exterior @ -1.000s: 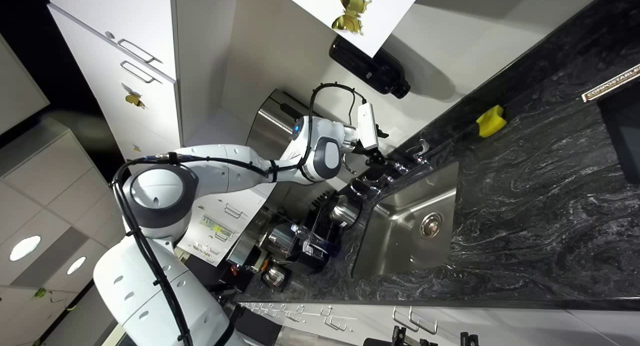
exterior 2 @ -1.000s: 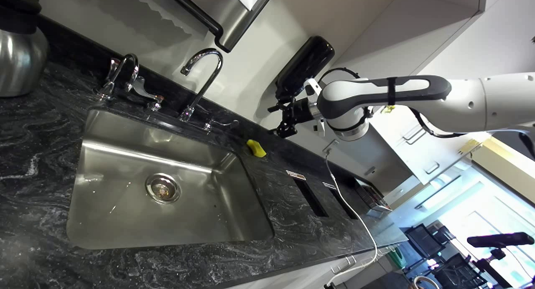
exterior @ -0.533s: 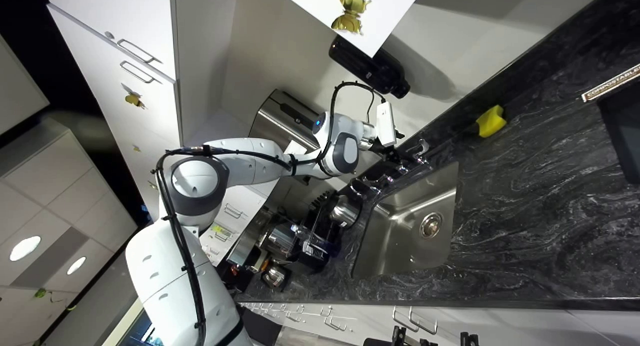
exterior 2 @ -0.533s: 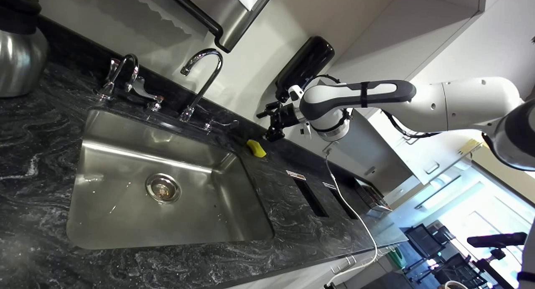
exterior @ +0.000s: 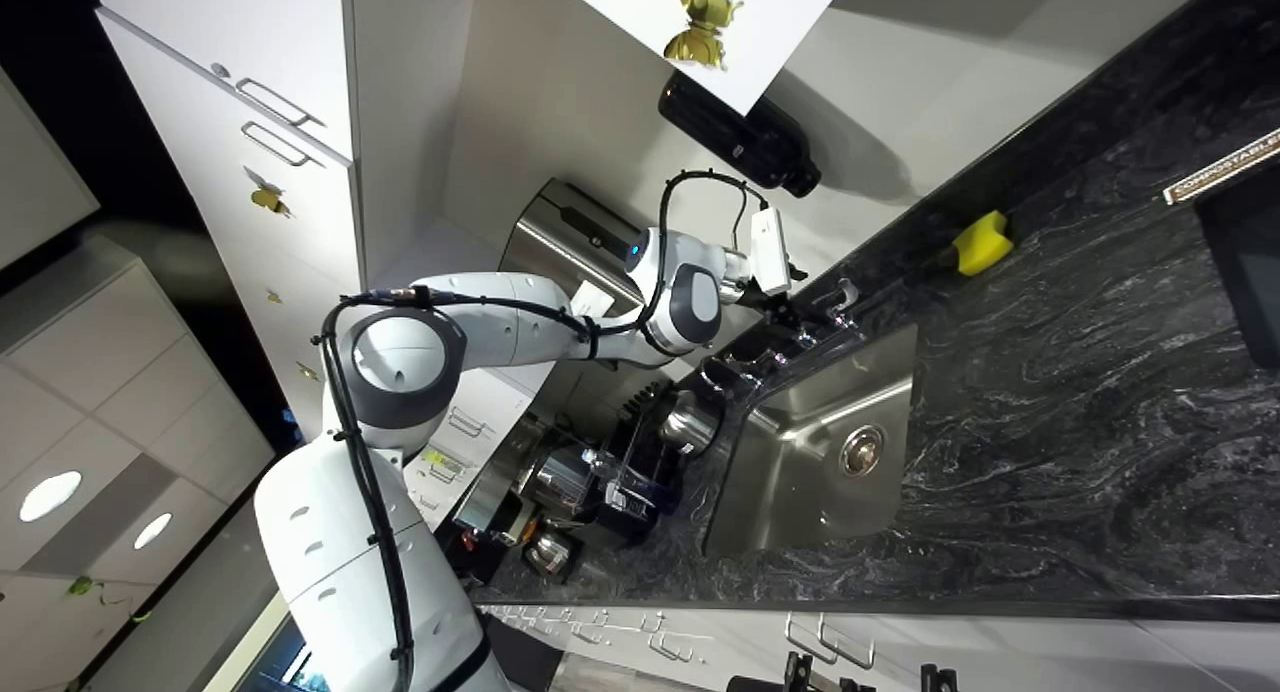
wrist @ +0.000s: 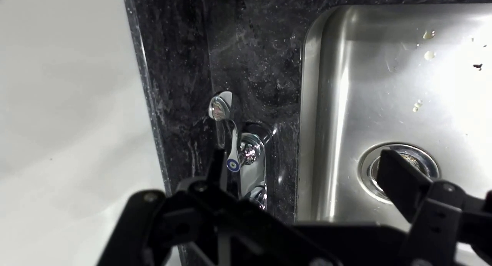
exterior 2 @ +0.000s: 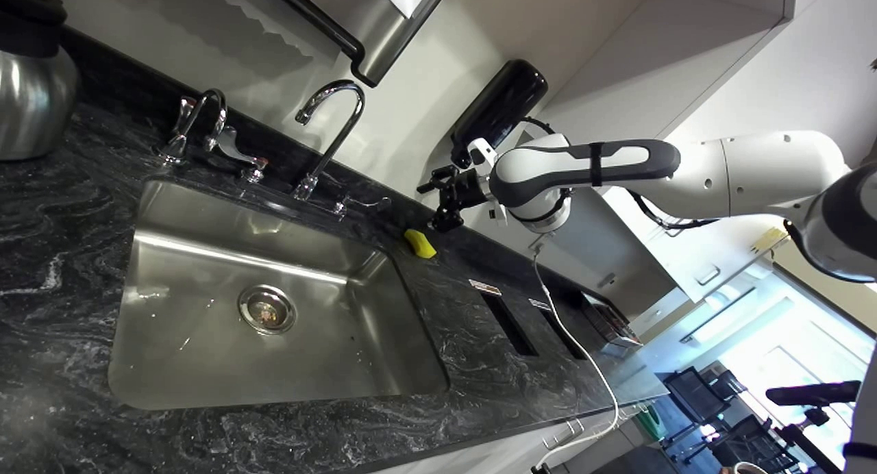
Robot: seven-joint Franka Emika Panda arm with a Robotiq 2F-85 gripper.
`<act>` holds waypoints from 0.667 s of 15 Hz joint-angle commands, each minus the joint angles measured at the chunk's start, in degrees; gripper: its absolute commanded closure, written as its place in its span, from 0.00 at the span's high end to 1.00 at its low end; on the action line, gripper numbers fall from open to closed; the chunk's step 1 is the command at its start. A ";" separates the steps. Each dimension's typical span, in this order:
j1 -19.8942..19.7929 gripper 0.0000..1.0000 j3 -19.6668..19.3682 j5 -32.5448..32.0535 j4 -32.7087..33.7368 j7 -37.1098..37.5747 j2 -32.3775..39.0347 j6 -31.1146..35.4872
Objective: Open the right tap
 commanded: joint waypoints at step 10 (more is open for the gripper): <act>-1.24 1.00 1.67 -15.64 11.07 8.66 8.71 0.99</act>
